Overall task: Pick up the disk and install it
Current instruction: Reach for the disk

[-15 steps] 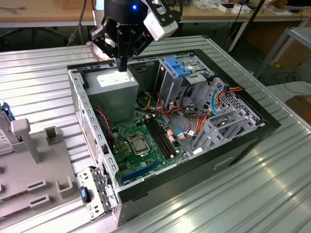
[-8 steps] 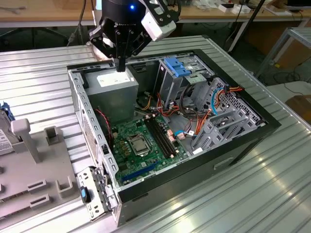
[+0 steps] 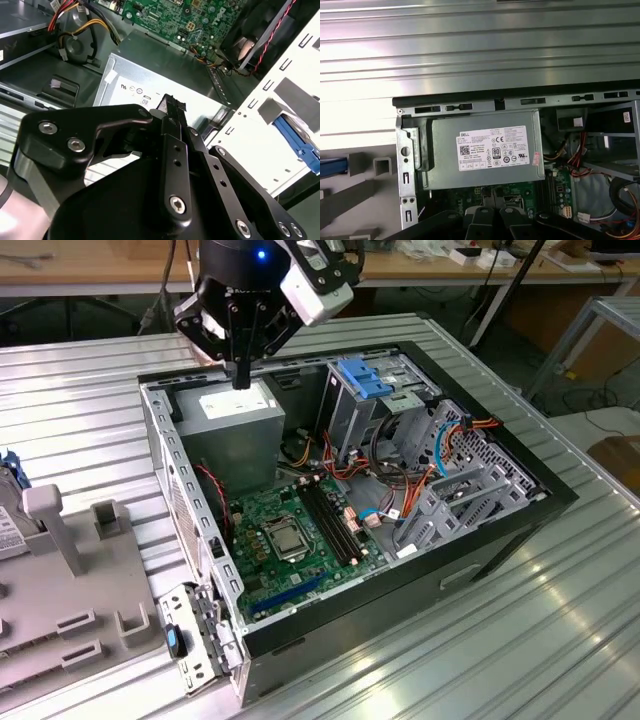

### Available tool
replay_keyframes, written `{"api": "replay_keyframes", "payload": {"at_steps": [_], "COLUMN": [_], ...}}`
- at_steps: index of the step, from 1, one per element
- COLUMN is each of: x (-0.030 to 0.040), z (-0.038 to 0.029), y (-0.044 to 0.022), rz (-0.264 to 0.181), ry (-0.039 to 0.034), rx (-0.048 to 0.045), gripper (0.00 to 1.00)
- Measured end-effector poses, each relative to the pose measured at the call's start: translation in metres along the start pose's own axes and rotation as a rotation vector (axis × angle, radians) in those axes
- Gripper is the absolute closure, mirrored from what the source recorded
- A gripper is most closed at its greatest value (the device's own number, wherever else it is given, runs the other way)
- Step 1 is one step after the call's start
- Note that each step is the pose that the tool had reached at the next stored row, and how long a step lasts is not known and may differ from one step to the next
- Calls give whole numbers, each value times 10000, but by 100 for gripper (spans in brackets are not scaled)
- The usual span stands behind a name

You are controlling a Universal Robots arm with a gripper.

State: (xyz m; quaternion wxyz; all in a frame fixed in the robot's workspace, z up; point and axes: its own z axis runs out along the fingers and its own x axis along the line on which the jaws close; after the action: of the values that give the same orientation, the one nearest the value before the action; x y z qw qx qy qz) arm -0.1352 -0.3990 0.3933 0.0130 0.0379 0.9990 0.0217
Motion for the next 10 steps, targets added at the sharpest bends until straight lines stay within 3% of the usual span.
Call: {"api": "replay_keyframes", "payload": {"at_steps": [6,10], "x": [75,187], "z": [-2,-4], "y": [-6,-14], "rz": [-1,0], "ry": [0,0], "rx": [0,0], "gripper": [89,89]}}
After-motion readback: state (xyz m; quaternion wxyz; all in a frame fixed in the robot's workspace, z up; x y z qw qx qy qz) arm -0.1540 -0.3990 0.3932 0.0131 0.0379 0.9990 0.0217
